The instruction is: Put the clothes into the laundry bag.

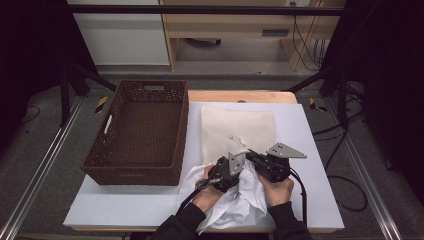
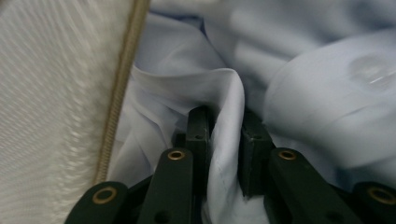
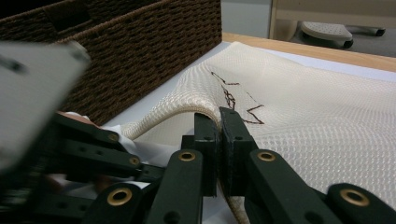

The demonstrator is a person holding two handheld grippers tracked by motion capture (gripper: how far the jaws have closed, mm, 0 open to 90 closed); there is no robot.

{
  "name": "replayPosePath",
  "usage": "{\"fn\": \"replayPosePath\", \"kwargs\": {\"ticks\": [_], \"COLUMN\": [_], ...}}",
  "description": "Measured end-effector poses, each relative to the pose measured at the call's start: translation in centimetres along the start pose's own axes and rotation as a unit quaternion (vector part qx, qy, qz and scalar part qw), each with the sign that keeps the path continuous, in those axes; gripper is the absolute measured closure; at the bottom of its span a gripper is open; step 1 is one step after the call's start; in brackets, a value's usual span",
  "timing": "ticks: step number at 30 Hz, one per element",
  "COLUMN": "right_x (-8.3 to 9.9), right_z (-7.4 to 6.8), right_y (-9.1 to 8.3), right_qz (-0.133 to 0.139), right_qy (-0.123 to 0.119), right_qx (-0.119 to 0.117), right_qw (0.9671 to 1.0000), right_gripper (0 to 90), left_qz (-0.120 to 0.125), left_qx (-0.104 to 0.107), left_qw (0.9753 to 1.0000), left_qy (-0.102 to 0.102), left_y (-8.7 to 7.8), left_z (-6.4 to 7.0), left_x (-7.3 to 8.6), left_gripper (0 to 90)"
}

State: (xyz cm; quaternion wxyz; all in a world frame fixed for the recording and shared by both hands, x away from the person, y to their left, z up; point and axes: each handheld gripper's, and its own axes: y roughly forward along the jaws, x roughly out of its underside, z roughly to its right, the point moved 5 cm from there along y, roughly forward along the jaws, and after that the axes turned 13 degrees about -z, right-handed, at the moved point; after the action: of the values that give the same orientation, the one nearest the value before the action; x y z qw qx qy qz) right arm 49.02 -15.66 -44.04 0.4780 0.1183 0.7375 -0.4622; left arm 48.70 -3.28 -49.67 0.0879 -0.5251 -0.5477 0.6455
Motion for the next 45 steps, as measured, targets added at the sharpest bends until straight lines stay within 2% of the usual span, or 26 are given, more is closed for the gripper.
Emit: {"fn": "replayPosePath", "kwargs": {"ticks": [3, 6, 7, 11, 14, 16, 18, 20, 21, 22, 25, 28, 31, 33, 35, 37, 41, 45], "right_x": [0.0, 0.1, 0.1, 0.2, 0.2, 0.2, 0.2, 0.2, 0.2, 0.2, 0.2, 0.3, 0.3, 0.3, 0.3, 0.3, 0.3, 0.3], "right_z": [-0.1, -0.2, -0.1, 0.2, 0.2, 0.2, 0.2, 0.3, 0.3, 0.2, 0.2, 0.1, 0.1, 0.0, 0.0, 0.0, -0.2, -0.2], "right_y": [0.1, 0.1, 0.1, 0.1, 0.1, 0.0, 0.0, 0.0, 0.0, 0.0, 0.1, 0.1, 0.3, 0.3, 0.3, 0.3, 0.5, 0.5], "right_qz": [-0.002, -0.003, -0.003, -0.004, -0.004, -0.005, -0.005, -0.005, -0.005, -0.005, -0.006, -0.007, -0.008, -0.009, -0.009, -0.008, -0.008, -0.008], "right_qy": [-0.002, -0.002, -0.002, 0.001, 0.001, 0.002, 0.003, 0.003, 0.003, 0.003, 0.004, 0.001, 0.002, 0.001, 0.001, 0.002, 0.001, 0.001], "right_qx": [-0.001, 0.0, 0.0, 0.002, 0.003, 0.002, 0.003, 0.003, 0.003, 0.003, 0.003, 0.003, 0.002, 0.002, 0.002, 0.001, -0.002, -0.004], "right_qw": [1.0, 1.0, 1.0, 1.0, 1.0, 1.0, 1.0, 1.0, 1.0, 1.0, 1.0, 1.0, 1.0, 1.0, 1.0, 1.0, 1.0, 1.0], "right_gripper": [86.6, 86.6, 86.6, 86.6, 86.6, 86.6, 86.6, 86.6, 86.6, 86.6, 86.6, 86.6, 86.6, 86.6, 86.7, 86.7, 86.7, 86.7], "left_qz": [0.018, 0.021, 0.021, 0.011, 0.026, 0.034, 0.032, 0.018, 0.01, 0.007, 0.011, 0.009, 0.005, 0.004, 0.007, 0.023, 0.057, 0.056], "left_qx": [0.022, 0.027, 0.028, 0.027, 0.046, 0.05, 0.05, 0.042, 0.035, 0.037, 0.06, 0.075, 0.062, 0.066, 0.066, 0.067, 0.076, 0.069], "left_qw": [0.9994, 0.9993, 0.9993, 0.9993, 0.9981, 0.9976, 0.9978, 0.9987, 0.999, 0.9988, 0.9964, 0.9947, 0.9958, 0.9947, 0.9952, 0.9957, 0.9945, 0.9957], "left_qy": [-0.019, -0.014, -0.011, -0.024, -0.031, -0.033, -0.029, -0.024, -0.027, -0.032, -0.058, -0.07, -0.068, -0.079, -0.073, -0.06, -0.045, -0.028], "left_y": [0.2, 0.0, -0.3, -2.3, -4.4, -5.9, -7.0, -7.5, -7.5, -7.3, -6.2, -4.9, -4.3, -4.3, -4.7, -5.4, -6.4, -5.8], "left_z": [-0.4, -0.3, -0.3, -0.7, -0.9, -0.8, -0.6, -0.5, -0.5, -0.5, -0.7, -0.6, -0.6, -0.7, -0.6, -0.3, 0.1, 0.6], "left_x": [0.3, 0.3, 0.3, 0.5, 1.0, 1.6, 2.4, 3.6, 4.1, 4.7, 6.0, 6.6, 6.7, 6.6, 6.1, 5.3, 3.2, 1.1], "left_gripper": [72.7, 68.2, 64.2, 42.4, 33.3, 27.5, 24.2, 22.6, 22.0, 22.0, 28.8, 37.9, 60.2, 74.1, 80.7, 82.1, 82.2, 81.8]}}
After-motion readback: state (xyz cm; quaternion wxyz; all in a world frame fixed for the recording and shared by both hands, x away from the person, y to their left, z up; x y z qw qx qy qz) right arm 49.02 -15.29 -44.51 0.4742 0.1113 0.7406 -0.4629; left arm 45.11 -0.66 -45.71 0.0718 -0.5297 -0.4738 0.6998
